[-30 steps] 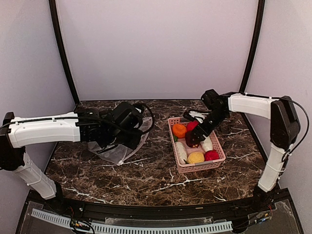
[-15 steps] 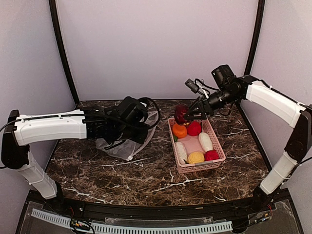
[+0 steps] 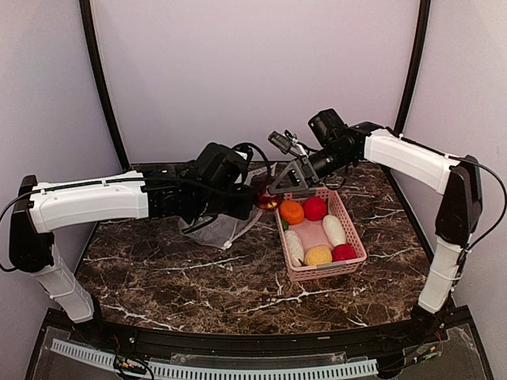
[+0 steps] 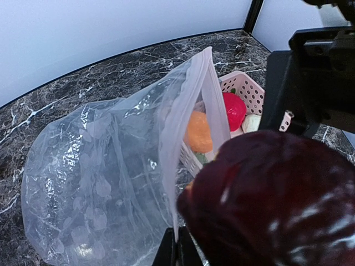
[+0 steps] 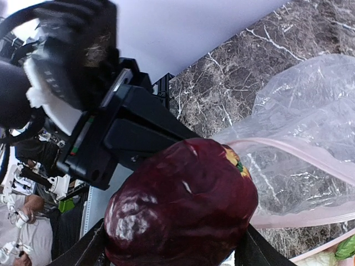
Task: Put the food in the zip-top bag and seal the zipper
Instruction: Place the fake vegetable in the zipper food storage bag.
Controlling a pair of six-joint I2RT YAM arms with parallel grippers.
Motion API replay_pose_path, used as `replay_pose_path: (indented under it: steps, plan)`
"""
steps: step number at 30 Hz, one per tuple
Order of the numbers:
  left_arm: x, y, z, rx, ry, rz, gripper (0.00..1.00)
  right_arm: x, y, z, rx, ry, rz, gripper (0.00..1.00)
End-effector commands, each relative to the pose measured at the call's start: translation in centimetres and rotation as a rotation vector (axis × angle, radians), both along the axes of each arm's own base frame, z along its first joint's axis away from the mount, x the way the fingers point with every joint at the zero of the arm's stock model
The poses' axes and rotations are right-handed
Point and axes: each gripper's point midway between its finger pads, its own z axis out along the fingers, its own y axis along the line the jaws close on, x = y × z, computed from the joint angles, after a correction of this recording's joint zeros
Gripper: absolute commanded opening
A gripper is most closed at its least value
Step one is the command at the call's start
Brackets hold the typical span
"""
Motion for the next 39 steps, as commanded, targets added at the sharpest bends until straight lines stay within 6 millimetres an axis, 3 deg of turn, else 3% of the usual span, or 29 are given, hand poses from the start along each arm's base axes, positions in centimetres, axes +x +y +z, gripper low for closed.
replay_pose_path:
  steps: [1,6,10,17,22,27,31,35,37,39]
  plan:
    - [0.0,-0.2,2.4,-0.096,-0.005,0.011,0.01,1.2,1.2,-0.4,-0.021,0.049,-0.04,0.61]
    - [-0.2,0.6,3.9,-0.179,-0.033,0.036,0.01,2.1,1.1,-3.2,-0.098,0.067,-0.101,0.6]
    - [-0.2,1.1,4.0,-0.196,-0.043,0.057,0.01,2.0,1.1,-3.5,-0.113,0.054,-0.11,0.6]
    - [-0.1,-0.2,3.4,-0.221,-0.026,0.034,0.01,2.2,2.2,-4.9,-0.22,-0.028,-0.164,0.63]
    - [-0.5,-1.3,3.0,-0.227,-0.004,0.001,0.01,3.4,2.8,-4.9,-0.275,-0.052,-0.245,0.65]
    - [-0.5,-1.5,1.9,-0.197,0.022,0.006,0.01,2.4,3.0,-3.1,-0.225,-0.025,-0.216,0.66]
    - [-0.5,-1.6,1.6,-0.202,0.029,0.006,0.01,2.7,3.0,-3.0,-0.226,-0.031,-0.236,0.73]
    - [-0.4,-1.4,2.5,-0.234,0.017,0.02,0.01,2.8,3.2,-3.5,-0.252,-0.074,-0.244,0.9]
    - [-0.4,-1.0,2.9,-0.243,0.006,0.031,0.01,2.6,3.3,-3.1,-0.255,-0.097,-0.235,0.97]
    - [-0.3,-0.4,3.0,-0.235,-0.009,0.052,0.01,2.3,3.2,-2.0,-0.237,-0.127,-0.219,0.99]
